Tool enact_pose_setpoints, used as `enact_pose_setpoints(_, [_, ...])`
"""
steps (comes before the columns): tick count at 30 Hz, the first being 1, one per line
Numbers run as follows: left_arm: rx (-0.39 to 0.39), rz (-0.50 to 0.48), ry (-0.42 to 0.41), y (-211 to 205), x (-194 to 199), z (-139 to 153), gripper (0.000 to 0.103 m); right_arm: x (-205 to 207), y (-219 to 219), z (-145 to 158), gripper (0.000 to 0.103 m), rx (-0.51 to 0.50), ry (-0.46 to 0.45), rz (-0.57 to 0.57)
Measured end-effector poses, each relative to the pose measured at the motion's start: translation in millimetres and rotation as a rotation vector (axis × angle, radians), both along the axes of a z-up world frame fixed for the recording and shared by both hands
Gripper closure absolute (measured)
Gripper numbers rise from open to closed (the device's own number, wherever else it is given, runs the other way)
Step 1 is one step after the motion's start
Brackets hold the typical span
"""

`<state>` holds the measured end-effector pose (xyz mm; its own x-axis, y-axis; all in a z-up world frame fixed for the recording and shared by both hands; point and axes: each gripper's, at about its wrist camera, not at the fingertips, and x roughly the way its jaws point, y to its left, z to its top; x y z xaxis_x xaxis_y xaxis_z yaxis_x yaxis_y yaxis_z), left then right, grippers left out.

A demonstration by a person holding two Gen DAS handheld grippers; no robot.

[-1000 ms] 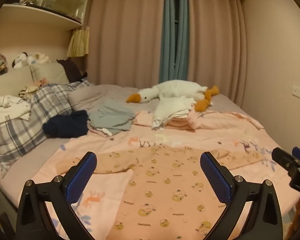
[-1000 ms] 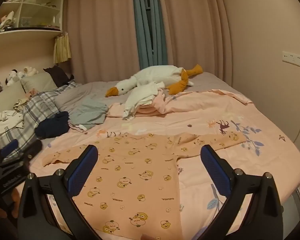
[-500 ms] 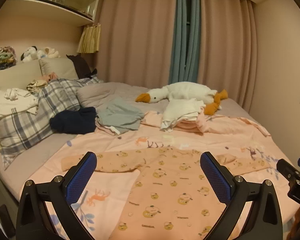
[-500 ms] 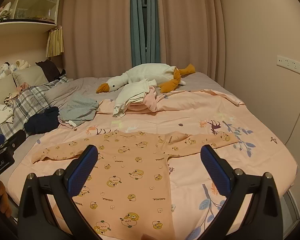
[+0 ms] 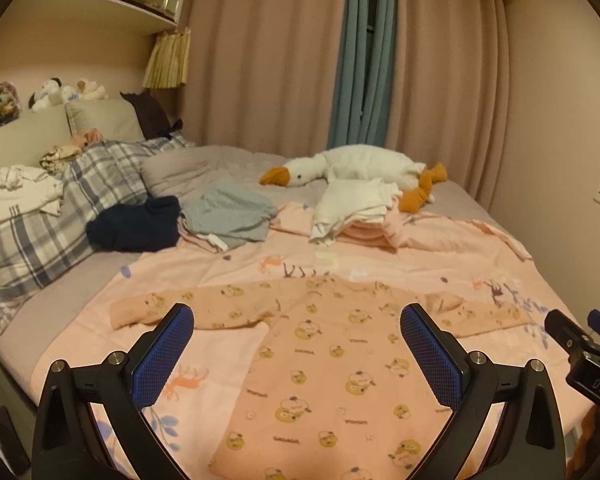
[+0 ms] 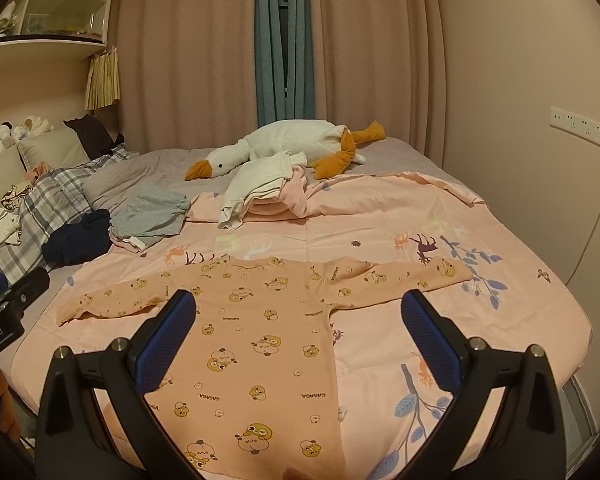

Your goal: Fold small clothes

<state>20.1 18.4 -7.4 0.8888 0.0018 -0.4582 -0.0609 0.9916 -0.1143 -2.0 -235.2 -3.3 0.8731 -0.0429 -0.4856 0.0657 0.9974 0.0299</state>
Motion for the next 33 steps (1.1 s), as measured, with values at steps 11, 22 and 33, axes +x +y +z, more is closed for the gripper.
enact_pose_setpoints(11, [-0.066,-0.074,0.097,-2.4,8.1,-6.5,0.001,17.2,-3.9,-5.8,0.0,-0.018,0.055,-0.027])
enact_pose_setpoints(22, [-0.026,-0.031,0.109,-2.8,12.5,-6.4,0.001,26.6,-2.3,-10.0,0.0,-0.063,0.081,-0.06])
enact_pose_setpoints(33, [0.0,0.011,0.104,-0.5,15.8,-6.0,0.001,28.8,8.5,-14.0,0.0,-0.083,0.094,-0.015])
